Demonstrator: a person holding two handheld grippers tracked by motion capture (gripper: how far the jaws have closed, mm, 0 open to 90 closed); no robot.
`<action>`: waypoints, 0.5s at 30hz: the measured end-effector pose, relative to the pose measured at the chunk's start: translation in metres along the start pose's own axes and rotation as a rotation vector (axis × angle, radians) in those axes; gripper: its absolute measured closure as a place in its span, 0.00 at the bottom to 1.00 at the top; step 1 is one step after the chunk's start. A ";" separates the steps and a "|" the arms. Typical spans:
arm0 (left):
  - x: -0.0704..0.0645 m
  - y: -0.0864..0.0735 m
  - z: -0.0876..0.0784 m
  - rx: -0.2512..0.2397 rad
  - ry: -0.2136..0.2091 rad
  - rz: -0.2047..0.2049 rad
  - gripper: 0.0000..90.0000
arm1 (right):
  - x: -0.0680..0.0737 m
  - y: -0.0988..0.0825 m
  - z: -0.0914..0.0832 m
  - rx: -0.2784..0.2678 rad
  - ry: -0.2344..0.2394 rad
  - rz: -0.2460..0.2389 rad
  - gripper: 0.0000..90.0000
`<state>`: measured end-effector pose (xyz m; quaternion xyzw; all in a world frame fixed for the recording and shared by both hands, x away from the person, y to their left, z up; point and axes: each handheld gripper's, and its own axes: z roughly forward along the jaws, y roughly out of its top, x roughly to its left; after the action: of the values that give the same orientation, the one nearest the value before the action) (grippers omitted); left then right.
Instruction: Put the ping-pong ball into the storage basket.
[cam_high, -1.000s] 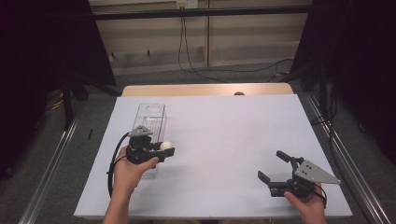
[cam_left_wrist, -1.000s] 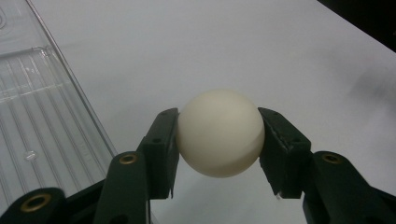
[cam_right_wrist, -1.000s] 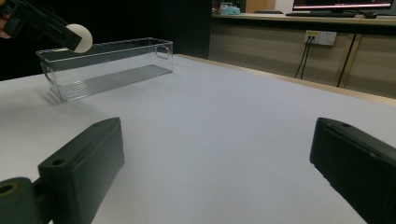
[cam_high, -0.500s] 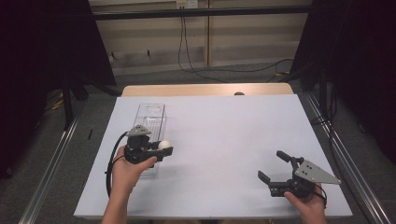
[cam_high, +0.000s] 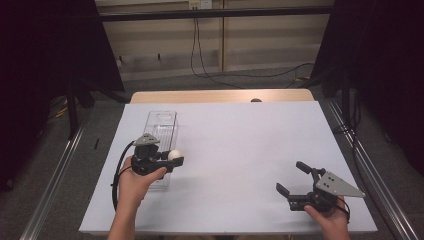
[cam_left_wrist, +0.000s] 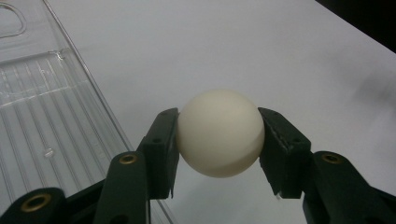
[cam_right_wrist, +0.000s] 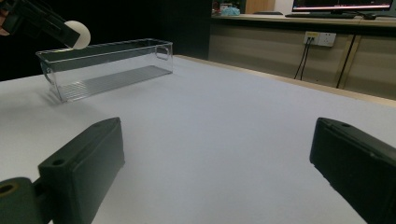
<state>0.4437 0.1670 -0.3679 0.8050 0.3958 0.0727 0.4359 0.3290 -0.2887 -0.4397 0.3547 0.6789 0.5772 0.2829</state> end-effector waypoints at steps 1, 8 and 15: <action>0.000 0.000 0.000 0.002 0.001 -0.002 0.57 | 0.000 0.000 0.000 0.000 0.002 0.001 0.03; 0.003 -0.001 -0.002 -0.001 0.006 -0.003 0.57 | 0.000 0.000 0.000 0.001 0.002 -0.001 0.03; 0.004 -0.001 -0.002 -0.003 0.014 -0.005 0.57 | 0.000 0.000 0.000 0.001 0.004 -0.001 0.03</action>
<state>0.4448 0.1716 -0.3682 0.8029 0.4007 0.0780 0.4345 0.3290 -0.2888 -0.4398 0.3534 0.6801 0.5771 0.2819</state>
